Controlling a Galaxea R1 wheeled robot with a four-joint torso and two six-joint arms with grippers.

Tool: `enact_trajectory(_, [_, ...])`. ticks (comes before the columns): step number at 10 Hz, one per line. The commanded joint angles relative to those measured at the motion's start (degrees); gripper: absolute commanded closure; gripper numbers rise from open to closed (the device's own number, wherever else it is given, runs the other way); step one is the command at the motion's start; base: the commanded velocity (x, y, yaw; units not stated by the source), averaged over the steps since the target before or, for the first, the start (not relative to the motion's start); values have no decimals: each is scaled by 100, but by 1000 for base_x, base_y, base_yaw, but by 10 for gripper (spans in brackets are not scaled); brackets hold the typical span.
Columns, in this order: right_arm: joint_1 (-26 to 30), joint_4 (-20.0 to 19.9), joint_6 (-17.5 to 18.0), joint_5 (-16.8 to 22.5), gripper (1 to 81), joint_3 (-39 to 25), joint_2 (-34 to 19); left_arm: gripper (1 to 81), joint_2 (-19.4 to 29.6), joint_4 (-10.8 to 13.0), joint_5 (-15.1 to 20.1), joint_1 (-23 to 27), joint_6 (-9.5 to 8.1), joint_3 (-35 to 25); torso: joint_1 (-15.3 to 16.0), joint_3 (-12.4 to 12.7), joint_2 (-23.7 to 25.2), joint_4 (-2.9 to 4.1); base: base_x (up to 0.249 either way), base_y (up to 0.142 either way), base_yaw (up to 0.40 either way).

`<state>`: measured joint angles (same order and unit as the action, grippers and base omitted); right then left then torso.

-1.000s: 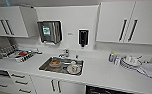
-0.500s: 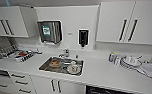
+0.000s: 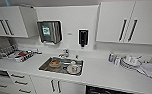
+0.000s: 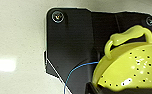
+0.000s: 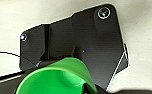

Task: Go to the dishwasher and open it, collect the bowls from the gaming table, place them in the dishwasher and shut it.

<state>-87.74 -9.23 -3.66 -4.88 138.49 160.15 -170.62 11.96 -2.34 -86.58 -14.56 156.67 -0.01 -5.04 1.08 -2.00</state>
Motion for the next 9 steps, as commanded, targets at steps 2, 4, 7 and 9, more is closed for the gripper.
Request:
enact_trajectory(2, [234, 26, -21, 329, 811, -42, -94, 811, 36, 43, 313, 215, 49, 4, 1, 0, 0, 0, 0, 0, -206])
enact_trajectory(4, [234, 26, -21, 329, 811, -42, -94, 811, 45, 35, 313, 215, 49, 4, 1, -2, 0, 0, 0, 0, -226])
enact_trajectory(7, [234, 26, -21, 329, 811, -42, -94, 811, 45, 35, 313, 215, 41, 4, 1, 0, 0, 0, 0, 0, -231])
enact_trajectory(9, [234, 35, -30, 329, 811, -42, -94, 811, 54, 26, 313, 216, 41, 4, 1, 0, 0, 0, 0, 0, -216])
